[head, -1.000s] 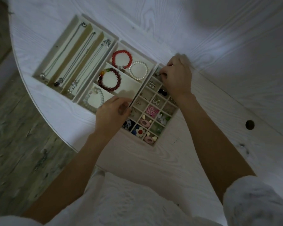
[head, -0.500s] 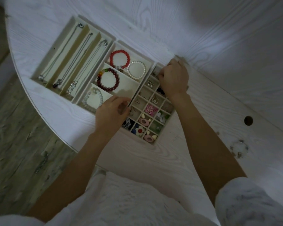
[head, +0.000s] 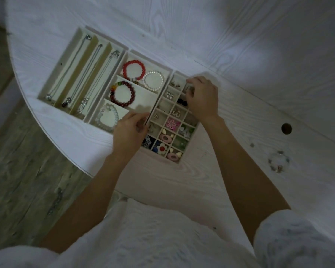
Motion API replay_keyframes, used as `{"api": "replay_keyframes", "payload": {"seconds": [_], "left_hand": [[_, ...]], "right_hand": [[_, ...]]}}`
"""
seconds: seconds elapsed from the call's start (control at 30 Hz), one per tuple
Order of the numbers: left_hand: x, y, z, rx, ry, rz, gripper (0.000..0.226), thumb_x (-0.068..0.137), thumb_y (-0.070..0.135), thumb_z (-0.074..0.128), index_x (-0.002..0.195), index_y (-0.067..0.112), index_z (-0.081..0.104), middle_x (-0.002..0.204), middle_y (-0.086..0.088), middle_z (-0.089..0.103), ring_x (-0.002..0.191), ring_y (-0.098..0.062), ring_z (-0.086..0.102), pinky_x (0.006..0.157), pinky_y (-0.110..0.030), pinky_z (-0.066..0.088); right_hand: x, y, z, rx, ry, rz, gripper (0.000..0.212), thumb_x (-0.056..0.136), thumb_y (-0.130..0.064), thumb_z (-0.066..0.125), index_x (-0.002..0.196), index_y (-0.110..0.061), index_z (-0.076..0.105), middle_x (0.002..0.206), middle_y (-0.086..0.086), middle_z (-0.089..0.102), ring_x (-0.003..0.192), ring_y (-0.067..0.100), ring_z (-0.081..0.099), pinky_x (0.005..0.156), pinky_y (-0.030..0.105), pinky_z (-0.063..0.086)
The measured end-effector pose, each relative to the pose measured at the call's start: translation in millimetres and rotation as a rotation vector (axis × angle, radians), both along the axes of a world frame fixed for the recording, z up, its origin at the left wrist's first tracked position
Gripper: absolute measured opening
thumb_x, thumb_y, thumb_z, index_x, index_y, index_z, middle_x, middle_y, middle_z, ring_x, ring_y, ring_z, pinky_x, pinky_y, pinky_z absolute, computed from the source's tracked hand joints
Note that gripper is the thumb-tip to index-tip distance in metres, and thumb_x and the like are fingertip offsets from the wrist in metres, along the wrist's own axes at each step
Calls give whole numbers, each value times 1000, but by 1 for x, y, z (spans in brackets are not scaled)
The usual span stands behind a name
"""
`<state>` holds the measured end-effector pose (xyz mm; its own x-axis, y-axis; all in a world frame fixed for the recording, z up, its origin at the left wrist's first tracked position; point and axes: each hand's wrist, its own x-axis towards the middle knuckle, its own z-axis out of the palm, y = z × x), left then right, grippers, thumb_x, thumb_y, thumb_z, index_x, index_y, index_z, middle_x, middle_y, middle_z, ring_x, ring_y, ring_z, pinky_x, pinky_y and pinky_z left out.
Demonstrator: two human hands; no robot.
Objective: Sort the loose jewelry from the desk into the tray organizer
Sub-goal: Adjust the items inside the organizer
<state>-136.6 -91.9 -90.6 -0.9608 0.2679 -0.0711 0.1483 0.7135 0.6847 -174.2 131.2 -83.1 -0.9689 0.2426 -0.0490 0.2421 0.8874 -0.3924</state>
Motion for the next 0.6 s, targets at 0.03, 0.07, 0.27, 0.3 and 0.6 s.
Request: {"api": "replay_keyframes", "payload": {"seconds": [0.03,0.07,0.27,0.3,0.6], "left_hand": [[0,0,0,-2,2,-3,36,77,1,71,112,11,69,96,-8,66,70,-11,54,68,-23,47],[0,0,0,-5,4,-11,37,77,1,71,112,11,69,96,-8,66,69,-11,54,68,-23,48],[3,2,5,-74,42,-56,38,79,3,69,116,11,66,101,-10,65,79,-21,59,70,-32,52],[5,3,7,-103,66,-74,37,80,5,68,116,11,66,101,-10,64,84,-24,59,72,-35,51],[57,74,12,-153,163,-504,39,72,22,81,108,11,70,95,-9,67,86,-32,61,72,-39,52]], "right_hand": [[0,-1,1,-11,-2,10,33,89,-11,48,119,-12,60,121,7,58,108,23,52,96,36,36],[0,-2,2,-15,-9,18,33,89,-11,48,120,-11,60,122,7,58,108,23,52,95,36,37],[23,-1,9,-162,9,15,36,87,-10,53,122,-6,59,126,10,57,115,25,50,99,36,38],[34,-1,10,-189,37,8,35,86,-9,55,121,-6,60,125,11,57,115,26,50,99,36,38],[235,108,11,11,33,-559,27,87,-6,56,113,-8,64,117,14,60,110,32,51,97,32,36]]}}
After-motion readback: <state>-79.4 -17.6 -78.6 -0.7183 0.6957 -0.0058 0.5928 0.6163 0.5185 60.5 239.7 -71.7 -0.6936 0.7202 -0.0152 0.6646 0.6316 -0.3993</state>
